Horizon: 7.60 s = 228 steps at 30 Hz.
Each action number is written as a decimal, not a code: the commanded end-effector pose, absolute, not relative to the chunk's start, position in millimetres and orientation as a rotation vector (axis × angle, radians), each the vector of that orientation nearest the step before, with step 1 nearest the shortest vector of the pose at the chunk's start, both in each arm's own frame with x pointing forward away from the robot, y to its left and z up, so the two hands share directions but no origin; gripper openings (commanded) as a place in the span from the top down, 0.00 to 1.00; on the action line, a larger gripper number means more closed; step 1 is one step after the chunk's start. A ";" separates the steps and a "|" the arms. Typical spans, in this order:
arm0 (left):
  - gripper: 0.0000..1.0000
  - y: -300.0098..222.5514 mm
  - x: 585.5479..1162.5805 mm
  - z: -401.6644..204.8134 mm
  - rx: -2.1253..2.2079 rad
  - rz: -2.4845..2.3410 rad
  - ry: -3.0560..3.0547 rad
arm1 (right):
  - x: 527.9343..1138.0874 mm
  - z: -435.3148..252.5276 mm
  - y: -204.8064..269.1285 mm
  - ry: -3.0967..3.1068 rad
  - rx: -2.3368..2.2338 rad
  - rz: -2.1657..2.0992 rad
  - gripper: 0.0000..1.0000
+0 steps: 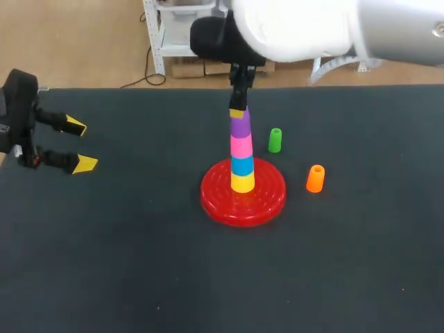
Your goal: Pick up and stack the cylinders on the red base in this order: pink,purple,orange,green
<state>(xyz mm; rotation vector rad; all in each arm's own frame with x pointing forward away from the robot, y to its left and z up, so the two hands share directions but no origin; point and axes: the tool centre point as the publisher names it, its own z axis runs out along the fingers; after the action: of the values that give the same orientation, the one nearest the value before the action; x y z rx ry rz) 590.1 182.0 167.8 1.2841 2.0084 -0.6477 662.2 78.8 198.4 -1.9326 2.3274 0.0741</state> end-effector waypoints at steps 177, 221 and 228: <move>0.00 182.6 590.2 165.8 1.283 -0.649 2.001 | 641.1 238.4 66.2 2.385 -1.975 -0.037 1.00; 0.00 182.6 590.2 165.8 1.283 -0.649 2.001 | 636.3 229.7 65.9 2.399 -1.979 -0.012 1.00; 0.00 182.6 590.2 165.8 1.283 -0.649 2.001 | 636.1 236.7 65.6 2.388 -1.975 -0.018 1.00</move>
<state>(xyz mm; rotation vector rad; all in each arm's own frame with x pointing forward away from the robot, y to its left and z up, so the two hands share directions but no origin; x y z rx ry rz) 590.1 182.0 167.8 1.2842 2.0084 -0.6477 637.7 66.8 236.1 -1.9788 2.3928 -0.0159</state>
